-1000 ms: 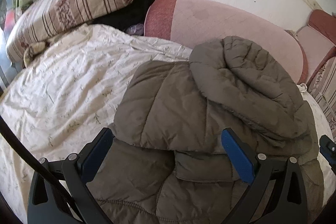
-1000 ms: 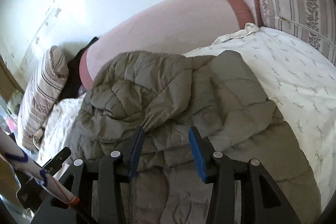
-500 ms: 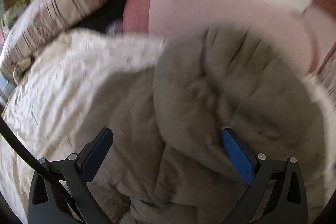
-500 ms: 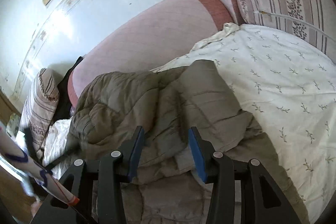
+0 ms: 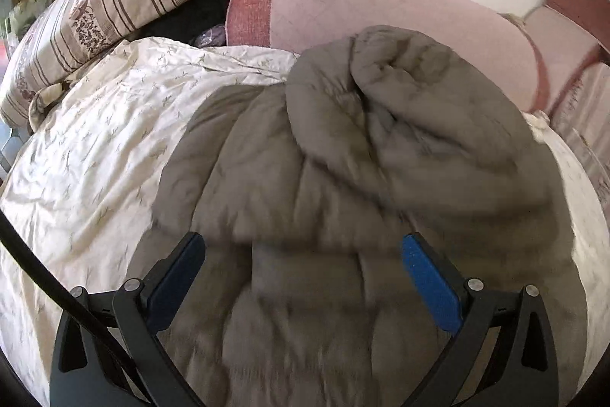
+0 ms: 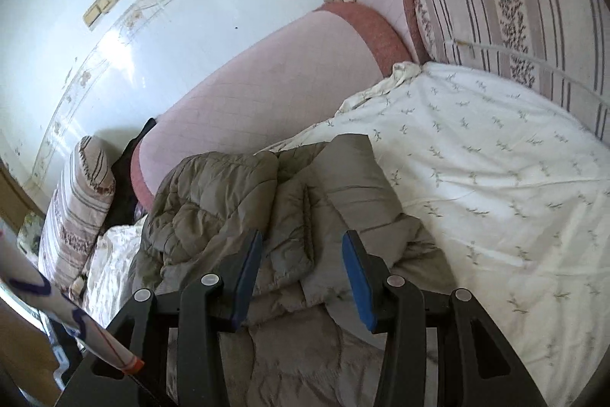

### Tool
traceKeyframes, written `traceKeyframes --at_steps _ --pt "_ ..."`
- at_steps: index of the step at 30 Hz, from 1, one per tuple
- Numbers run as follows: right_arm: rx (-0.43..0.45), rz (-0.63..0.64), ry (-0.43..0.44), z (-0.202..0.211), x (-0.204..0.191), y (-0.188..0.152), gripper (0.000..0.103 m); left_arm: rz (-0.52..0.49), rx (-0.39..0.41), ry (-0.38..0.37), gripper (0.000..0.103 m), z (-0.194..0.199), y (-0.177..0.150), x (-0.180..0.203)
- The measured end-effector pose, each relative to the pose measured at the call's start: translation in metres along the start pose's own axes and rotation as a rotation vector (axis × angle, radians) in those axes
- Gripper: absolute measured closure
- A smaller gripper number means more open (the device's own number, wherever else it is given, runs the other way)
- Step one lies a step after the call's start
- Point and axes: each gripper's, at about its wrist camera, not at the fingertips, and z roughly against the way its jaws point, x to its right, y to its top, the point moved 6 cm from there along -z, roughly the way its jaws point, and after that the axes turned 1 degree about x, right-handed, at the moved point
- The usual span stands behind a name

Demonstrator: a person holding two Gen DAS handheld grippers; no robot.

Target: Fold large clothes

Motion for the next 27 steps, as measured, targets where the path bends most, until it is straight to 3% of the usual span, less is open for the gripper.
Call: traceKeyframes --at_steps 6,12,19,22,27 --pt "-0.018 0.094 0.003 0.040 -0.006 -0.026 0.055 -0.042 0.016 -0.001 0.000 0.058 -0.050 -0.005" --pt "-0.104 0.141 0.018 0.075 -0.001 -0.090 0.055 -0.044 0.014 0.021 0.000 0.105 -0.108 -0.025" --pt "-0.177 0.163 0.013 0.111 0.013 -0.152 0.055 -0.051 -0.001 0.043 0.000 0.130 -0.158 -0.044" --pt "-0.192 0.162 0.001 0.122 0.019 -0.171 0.055 -0.067 0.028 0.073 0.000 0.140 -0.176 -0.050" --pt "-0.252 0.237 -0.037 0.119 0.016 -0.210 0.055 -0.055 -0.002 0.099 0.000 0.126 -0.202 -0.061"
